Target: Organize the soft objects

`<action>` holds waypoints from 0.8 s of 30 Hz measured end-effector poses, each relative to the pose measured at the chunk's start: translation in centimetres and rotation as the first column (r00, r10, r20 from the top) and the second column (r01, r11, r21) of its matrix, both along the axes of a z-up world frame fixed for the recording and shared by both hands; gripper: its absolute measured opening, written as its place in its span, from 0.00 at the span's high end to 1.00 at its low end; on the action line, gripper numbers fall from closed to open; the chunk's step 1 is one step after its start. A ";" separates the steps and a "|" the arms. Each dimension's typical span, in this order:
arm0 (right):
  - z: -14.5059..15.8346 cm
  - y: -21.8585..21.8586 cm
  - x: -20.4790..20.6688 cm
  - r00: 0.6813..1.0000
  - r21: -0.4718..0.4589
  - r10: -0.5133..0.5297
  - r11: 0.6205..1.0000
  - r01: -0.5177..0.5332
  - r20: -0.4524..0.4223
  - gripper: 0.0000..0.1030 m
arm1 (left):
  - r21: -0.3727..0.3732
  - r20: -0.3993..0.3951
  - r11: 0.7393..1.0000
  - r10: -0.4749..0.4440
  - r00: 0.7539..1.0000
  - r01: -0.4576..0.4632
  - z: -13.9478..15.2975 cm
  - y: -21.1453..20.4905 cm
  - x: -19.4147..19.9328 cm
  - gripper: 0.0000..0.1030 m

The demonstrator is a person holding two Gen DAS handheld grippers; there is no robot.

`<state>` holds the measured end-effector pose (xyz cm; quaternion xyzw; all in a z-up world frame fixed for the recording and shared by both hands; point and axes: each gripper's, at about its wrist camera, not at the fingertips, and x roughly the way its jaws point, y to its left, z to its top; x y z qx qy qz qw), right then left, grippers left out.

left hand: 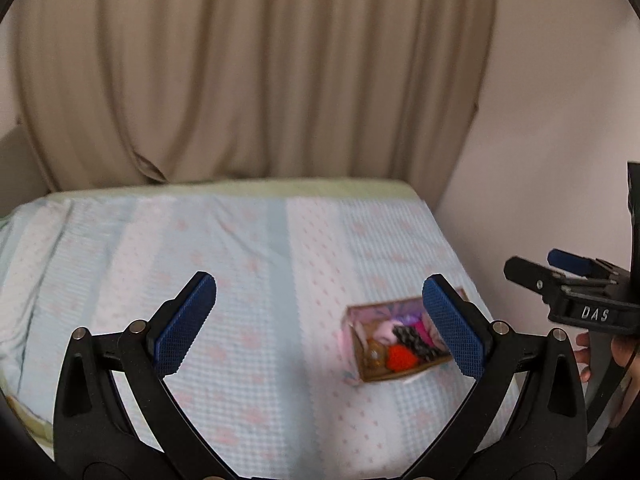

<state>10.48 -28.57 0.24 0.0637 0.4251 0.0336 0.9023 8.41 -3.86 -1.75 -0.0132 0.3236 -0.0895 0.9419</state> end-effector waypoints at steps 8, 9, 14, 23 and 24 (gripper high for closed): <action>3.9 4.5 -3.7 0.990 -0.061 0.035 0.998 -0.027 0.138 0.01 | 0.014 0.101 0.998 0.067 0.993 -0.069 1.5 3.5 -3.3 0.00; 4.1 5.0 -4.1 0.988 -0.078 0.037 0.997 -0.025 0.152 0.01 | 0.006 0.106 0.998 0.069 0.992 -0.070 1.4 3.8 -3.6 0.00; 4.2 5.5 -4.9 0.985 -0.099 0.023 0.995 -0.006 0.172 0.01 | 0.023 0.129 0.998 0.058 0.990 -0.062 1.1 4.0 -4.6 0.00; 4.6 5.2 -5.4 0.983 -0.114 -0.018 0.993 0.039 0.180 0.01 | 0.027 0.147 0.999 0.032 0.989 -0.036 1.4 3.4 -4.6 0.00; 4.7 5.2 -5.3 0.983 -0.117 -0.019 0.992 0.040 0.181 0.01 | 0.027 0.147 0.999 0.035 0.989 -0.039 1.4 3.4 -4.7 0.00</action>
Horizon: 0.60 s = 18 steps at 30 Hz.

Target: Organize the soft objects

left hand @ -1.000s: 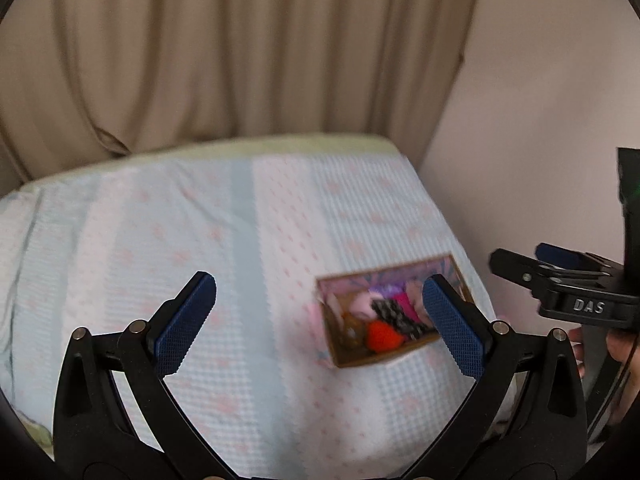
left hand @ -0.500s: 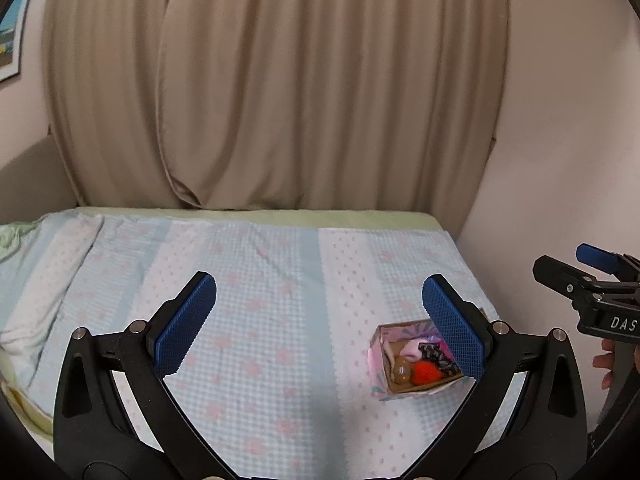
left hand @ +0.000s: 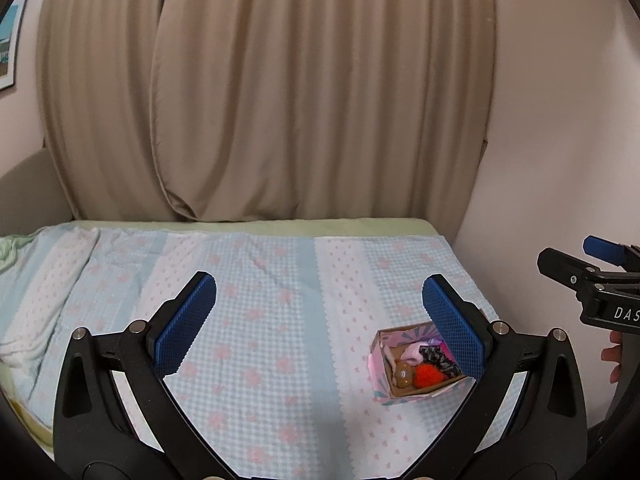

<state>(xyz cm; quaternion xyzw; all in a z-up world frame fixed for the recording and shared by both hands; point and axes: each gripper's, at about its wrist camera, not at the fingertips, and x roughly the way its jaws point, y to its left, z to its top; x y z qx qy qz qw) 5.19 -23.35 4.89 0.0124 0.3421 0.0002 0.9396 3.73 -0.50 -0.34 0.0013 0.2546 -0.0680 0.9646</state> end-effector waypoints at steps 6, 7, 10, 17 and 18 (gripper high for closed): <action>0.0 0.3 0.0 1.000 -0.010 -0.002 1.000 0.002 0.006 0.01 | -0.002 0.001 1.000 0.002 1.000 -0.002 0.0 0.0 0.1 0.00; 0.0 0.2 0.0 1.000 -0.008 -0.003 1.000 0.003 0.006 0.01 | -0.002 0.002 1.000 0.002 1.000 -0.002 0.1 0.1 0.2 0.00; -0.2 0.2 0.1 1.000 -0.007 -0.004 1.000 0.004 0.005 0.01 | 0.006 0.006 1.000 0.006 1.000 -0.006 0.1 0.1 0.0 0.00; -0.3 0.4 0.2 1.000 -0.006 0.000 1.000 0.001 0.004 0.01 | 0.012 0.007 1.000 0.013 1.000 -0.013 0.2 0.4 -0.1 0.00; -0.3 0.5 0.2 1.000 -0.006 0.000 1.000 0.000 0.003 0.01 | 0.013 0.008 1.000 0.013 1.000 -0.013 0.2 0.4 -0.1 0.00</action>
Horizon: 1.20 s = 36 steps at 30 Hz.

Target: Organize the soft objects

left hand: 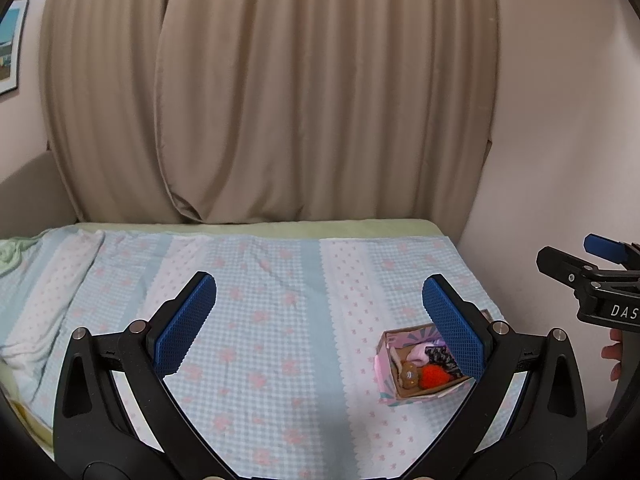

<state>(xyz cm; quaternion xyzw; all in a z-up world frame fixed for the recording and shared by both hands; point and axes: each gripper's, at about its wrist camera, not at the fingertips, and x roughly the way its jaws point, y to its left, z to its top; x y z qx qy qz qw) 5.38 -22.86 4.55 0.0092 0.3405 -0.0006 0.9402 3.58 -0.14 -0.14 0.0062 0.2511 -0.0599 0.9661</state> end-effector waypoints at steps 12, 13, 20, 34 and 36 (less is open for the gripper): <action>0.1 0.0 0.0 1.000 0.001 -0.004 1.000 0.004 -0.003 0.01 | 0.006 0.030 1.000 0.002 1.000 -0.002 0.1 0.1 -0.4 0.00; 0.2 0.1 -0.1 1.000 0.002 -0.003 1.000 0.003 -0.003 0.01 | 0.006 0.029 1.000 0.002 1.000 -0.002 0.1 0.1 -0.4 0.00; 0.2 0.0 -0.1 1.000 0.002 -0.004 1.000 0.004 -0.002 0.01 | 0.007 0.028 1.000 0.004 1.000 -0.004 0.1 0.0 -0.5 0.00; 0.4 -0.2 0.0 1.000 0.001 -0.010 1.000 0.010 -0.005 0.01 | 0.037 0.038 0.999 0.011 0.999 -0.012 0.3 -0.5 -0.6 0.00; 0.4 -0.2 0.0 1.000 0.001 -0.011 1.000 0.011 -0.004 0.01 | 0.048 0.040 0.998 0.026 0.999 -0.028 0.3 -0.7 -0.5 0.00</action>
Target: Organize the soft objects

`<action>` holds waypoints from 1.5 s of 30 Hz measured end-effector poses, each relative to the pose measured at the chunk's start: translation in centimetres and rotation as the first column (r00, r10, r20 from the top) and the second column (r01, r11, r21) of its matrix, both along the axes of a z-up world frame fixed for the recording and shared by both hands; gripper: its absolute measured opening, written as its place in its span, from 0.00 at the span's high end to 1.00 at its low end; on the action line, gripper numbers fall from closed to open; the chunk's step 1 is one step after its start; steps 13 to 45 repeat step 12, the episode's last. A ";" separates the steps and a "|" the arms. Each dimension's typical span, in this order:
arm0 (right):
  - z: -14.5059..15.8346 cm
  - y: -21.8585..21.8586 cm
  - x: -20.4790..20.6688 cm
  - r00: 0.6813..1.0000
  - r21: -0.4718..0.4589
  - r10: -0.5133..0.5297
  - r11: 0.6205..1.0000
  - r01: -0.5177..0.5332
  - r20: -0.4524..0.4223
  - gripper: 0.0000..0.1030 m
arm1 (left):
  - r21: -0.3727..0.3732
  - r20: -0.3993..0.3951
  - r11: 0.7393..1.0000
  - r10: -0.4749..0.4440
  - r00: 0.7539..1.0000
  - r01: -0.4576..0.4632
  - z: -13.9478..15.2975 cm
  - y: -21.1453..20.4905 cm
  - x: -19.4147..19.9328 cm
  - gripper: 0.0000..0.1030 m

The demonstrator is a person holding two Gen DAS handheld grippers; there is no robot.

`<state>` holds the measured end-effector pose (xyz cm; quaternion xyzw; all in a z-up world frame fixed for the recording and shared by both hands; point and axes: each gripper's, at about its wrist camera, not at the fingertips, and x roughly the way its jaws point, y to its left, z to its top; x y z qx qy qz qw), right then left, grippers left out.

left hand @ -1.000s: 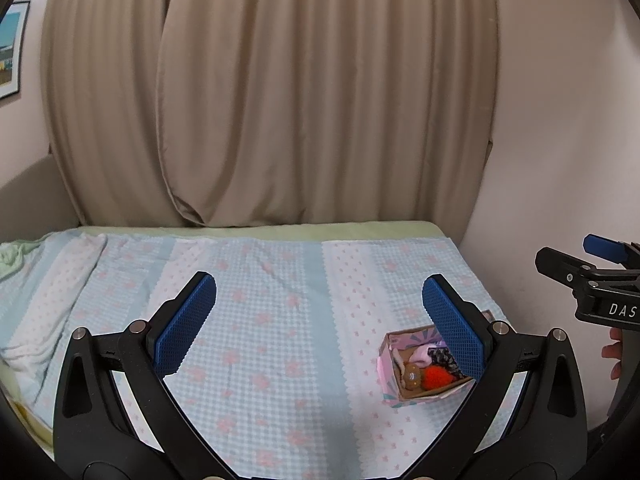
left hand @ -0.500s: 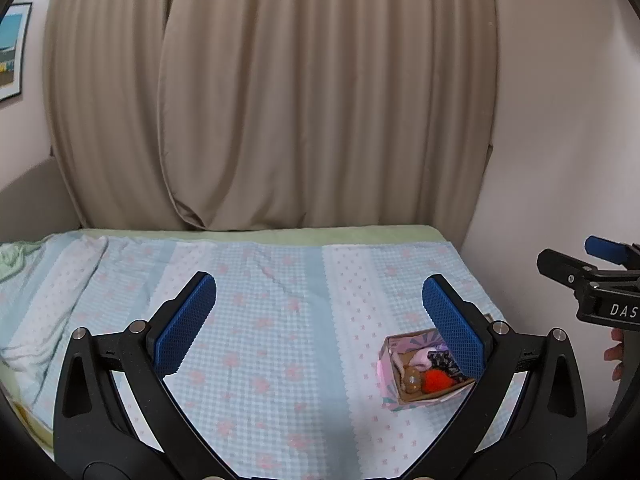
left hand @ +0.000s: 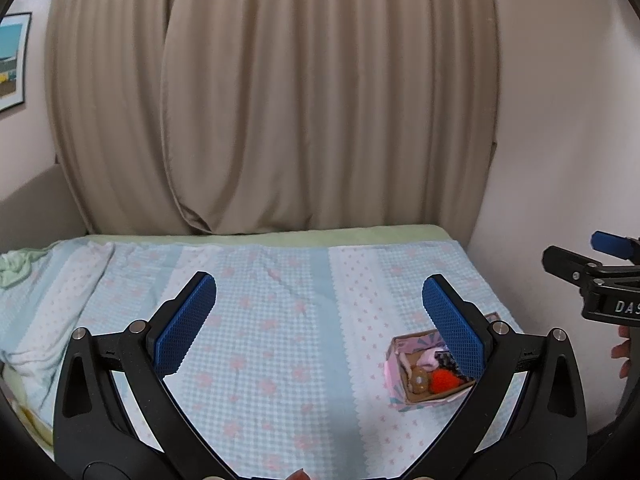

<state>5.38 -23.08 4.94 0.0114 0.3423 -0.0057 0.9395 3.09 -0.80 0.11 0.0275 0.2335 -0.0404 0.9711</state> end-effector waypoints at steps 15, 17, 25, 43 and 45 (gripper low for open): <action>-0.2 0.3 0.2 1.000 -0.008 -0.005 1.000 0.004 -0.018 0.01 | 0.018 0.024 0.999 0.036 0.999 -0.037 -1.1 0.1 0.2 0.00; -0.2 0.3 0.2 1.000 -0.008 -0.005 1.000 0.004 -0.018 0.01 | 0.018 0.024 0.999 0.036 0.999 -0.037 -1.1 0.1 0.2 0.00; -0.2 0.3 0.2 1.000 -0.008 -0.005 1.000 0.004 -0.018 0.01 | 0.018 0.024 0.999 0.036 0.999 -0.037 -1.1 0.1 0.2 0.00; -0.2 0.3 0.2 1.000 -0.008 -0.005 1.000 0.004 -0.018 0.01 | 0.018 0.024 0.999 0.036 0.999 -0.037 -1.1 0.1 0.2 0.00; -0.2 0.3 0.2 1.000 -0.008 -0.005 1.000 0.004 -0.018 0.01 | 0.018 0.024 0.999 0.036 0.999 -0.037 -1.1 0.1 0.2 0.00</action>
